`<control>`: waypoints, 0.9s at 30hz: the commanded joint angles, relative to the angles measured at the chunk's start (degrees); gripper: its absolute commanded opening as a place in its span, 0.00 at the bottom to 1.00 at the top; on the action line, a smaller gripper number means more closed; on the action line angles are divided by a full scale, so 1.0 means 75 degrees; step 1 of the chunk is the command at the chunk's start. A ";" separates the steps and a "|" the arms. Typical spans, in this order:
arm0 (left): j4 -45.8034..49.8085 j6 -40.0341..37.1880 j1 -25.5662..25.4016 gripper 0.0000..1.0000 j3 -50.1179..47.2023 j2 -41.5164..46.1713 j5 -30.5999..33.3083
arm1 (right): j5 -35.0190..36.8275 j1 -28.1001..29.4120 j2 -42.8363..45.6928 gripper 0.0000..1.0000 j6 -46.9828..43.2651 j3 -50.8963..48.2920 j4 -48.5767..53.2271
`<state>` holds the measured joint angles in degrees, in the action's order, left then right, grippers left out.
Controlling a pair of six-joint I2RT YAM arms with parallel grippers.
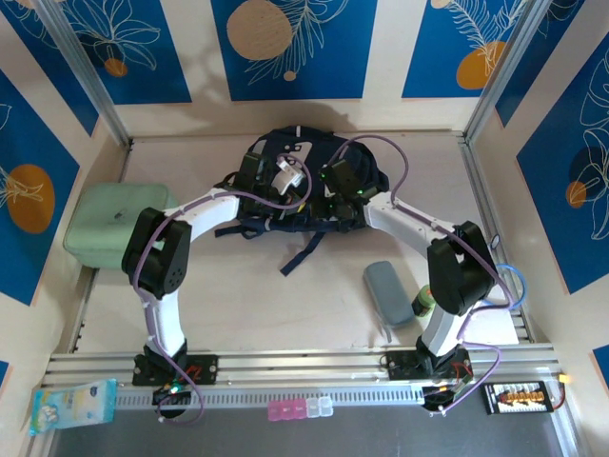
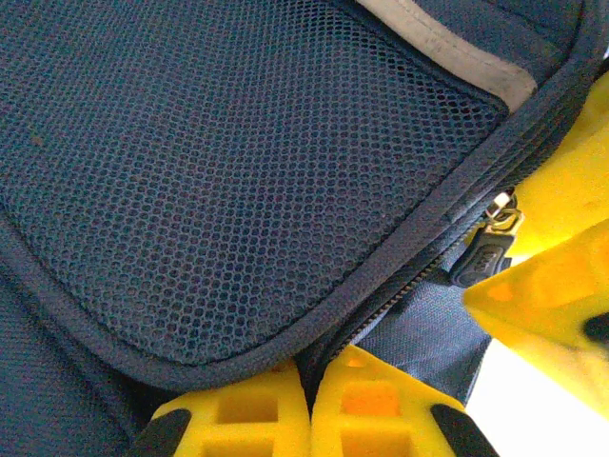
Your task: Pack the student bag
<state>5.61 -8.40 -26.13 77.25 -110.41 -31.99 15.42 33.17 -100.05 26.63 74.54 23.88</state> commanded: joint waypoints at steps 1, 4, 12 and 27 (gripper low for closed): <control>0.0225 0.0265 0.0010 0.00 0.0264 0.0243 -0.0729 | 0.0615 0.0070 -0.0283 0.30 0.0003 0.0347 -0.0304; 0.0229 0.0254 0.0004 0.00 0.0258 0.0214 -0.0696 | 0.0851 0.0054 -0.0432 0.22 0.0006 0.0391 -0.0500; 0.0234 0.0242 0.0049 0.00 0.0200 0.0208 0.0190 | 0.0995 -0.0036 0.0117 0.00 0.0204 0.0259 0.0594; 0.0394 0.0139 0.0149 0.00 0.0235 0.0283 0.0167 | 0.1064 -0.0731 0.1006 0.00 -0.0041 -0.0601 0.0955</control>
<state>5.80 -8.40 -26.15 77.41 -110.41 -30.87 20.64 29.21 -94.91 27.00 70.94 27.90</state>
